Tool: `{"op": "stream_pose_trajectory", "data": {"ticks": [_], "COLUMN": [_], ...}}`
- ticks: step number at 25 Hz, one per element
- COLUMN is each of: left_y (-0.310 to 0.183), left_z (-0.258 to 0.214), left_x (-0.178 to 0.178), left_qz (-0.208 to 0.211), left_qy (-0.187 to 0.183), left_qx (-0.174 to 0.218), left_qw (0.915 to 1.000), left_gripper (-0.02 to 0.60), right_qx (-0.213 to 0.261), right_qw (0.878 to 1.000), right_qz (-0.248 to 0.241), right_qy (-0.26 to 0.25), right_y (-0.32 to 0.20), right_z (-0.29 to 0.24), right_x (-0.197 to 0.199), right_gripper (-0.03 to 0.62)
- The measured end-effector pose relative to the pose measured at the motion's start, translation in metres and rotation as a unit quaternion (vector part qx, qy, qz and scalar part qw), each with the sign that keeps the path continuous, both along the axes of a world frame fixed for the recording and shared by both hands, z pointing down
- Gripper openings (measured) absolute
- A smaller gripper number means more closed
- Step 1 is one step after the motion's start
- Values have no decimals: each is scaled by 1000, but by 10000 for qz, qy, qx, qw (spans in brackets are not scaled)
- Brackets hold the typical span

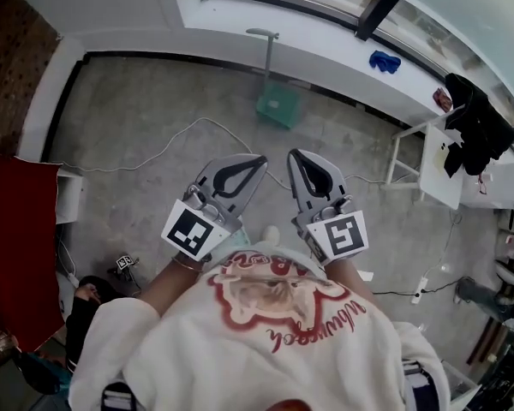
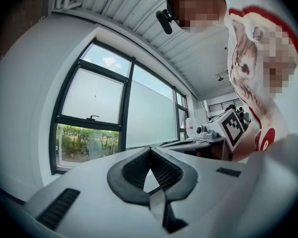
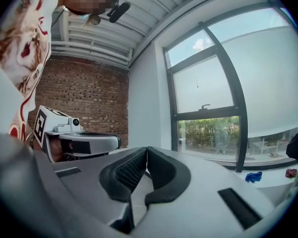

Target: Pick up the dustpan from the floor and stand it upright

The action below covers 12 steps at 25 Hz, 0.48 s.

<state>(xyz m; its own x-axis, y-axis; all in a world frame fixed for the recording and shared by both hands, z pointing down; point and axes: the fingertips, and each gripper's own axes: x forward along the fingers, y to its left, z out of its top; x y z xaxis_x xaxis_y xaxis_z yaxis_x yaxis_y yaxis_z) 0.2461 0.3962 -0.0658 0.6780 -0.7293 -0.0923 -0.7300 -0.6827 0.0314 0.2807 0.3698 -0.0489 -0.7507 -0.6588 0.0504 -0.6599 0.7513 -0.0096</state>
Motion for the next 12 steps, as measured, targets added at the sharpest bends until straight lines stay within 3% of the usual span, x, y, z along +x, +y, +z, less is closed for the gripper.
{"op": "stream_pose_trajectory", "data": {"ticks": [6, 12], "left_y": [24, 43], "left_z": [-2, -14], "left_x": [44, 56], "left_qz": [-211, -19], "left_qy": [58, -78], "left_qx": [-46, 86], "left_qw": [9997, 9999], "left_gripper": [19, 20], "right_qx": [-191, -60], "right_qw": [9997, 9998], "right_qz": [-146, -24], "right_qy": [54, -165], "right_y": [30, 46], "right_z": [4, -5], "right_x": [39, 51], "right_gripper": [25, 25]}}
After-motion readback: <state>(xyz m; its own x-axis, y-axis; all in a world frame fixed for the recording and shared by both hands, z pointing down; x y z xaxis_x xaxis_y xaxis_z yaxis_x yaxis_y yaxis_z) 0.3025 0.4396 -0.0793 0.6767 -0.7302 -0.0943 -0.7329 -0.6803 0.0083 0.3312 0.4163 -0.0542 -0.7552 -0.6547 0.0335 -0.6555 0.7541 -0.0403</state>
